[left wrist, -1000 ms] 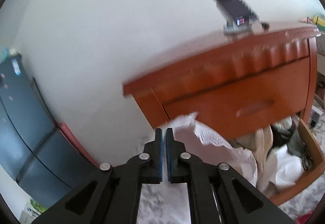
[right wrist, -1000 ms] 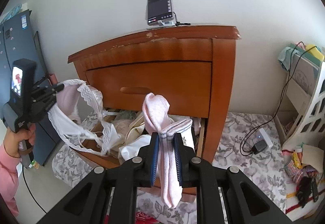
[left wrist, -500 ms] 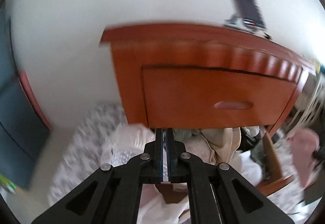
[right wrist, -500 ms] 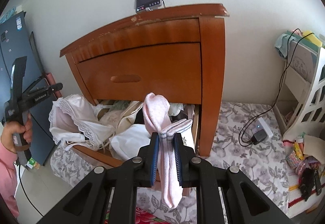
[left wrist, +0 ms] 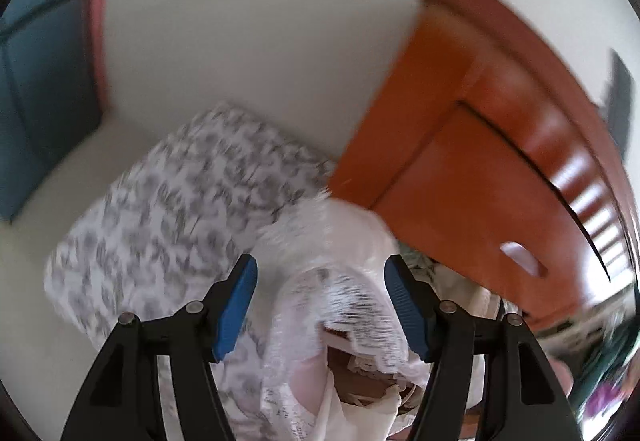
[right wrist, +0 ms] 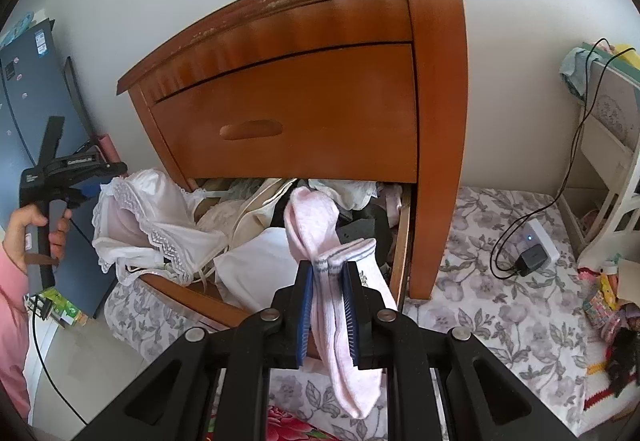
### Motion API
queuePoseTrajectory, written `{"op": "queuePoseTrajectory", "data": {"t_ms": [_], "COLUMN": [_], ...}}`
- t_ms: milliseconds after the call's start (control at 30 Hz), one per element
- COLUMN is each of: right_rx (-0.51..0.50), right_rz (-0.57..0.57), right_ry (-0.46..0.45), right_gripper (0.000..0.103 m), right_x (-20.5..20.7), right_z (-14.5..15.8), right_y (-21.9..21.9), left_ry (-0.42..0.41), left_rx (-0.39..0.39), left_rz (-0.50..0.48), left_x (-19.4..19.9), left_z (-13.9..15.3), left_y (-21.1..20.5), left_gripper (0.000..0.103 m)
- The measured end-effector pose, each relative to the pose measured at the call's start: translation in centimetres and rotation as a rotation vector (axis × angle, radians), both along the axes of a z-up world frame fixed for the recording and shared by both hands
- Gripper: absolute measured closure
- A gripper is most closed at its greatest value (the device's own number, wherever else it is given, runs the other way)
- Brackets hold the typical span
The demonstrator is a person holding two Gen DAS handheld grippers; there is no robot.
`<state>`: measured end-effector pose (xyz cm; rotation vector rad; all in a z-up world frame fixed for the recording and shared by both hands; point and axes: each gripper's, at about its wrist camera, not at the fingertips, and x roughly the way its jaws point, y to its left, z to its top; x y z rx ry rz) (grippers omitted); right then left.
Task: Take underwear out of drawer
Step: 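Raise the bra clear of the drawer with the left tool while the right tool holds the sock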
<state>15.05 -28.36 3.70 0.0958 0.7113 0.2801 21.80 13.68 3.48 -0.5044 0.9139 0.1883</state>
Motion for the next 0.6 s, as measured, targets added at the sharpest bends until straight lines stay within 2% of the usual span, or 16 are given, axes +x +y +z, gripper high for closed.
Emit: {"op": "queuePoseTrajectory", "data": {"t_ms": [133, 233, 367, 533, 600], "right_rx": [0.007, 0.019, 0.030, 0.034, 0.035], "right_rz": [0.008, 0.007, 0.004, 0.003, -0.001], "right_ry": [0.001, 0.005, 0.013, 0.020, 0.022], "right_gripper": [0.087, 0.087, 0.087, 0.087, 0.087], "right_x": [0.1, 0.3, 0.3, 0.1, 0.1], "right_z": [-0.4, -0.7, -1.1, -1.7, -1.8], "right_y": [-0.1, -0.2, -0.5, -0.7, -0.8], "left_ry": [0.036, 0.015, 0.031, 0.022, 0.046], "left_rx": [-0.086, -0.088, -0.021, 0.062, 0.134], "left_rz": [0.053, 0.076, 0.082, 0.078, 0.071], "left_x": [0.1, 0.4, 1.8, 3.1, 3.6], "left_z": [-1.2, -0.8, -0.9, -0.6, -0.7], "left_y": [-0.1, -0.9, -2.6, -4.1, -4.9], "left_gripper": [0.026, 0.022, 0.016, 0.016, 0.016]}}
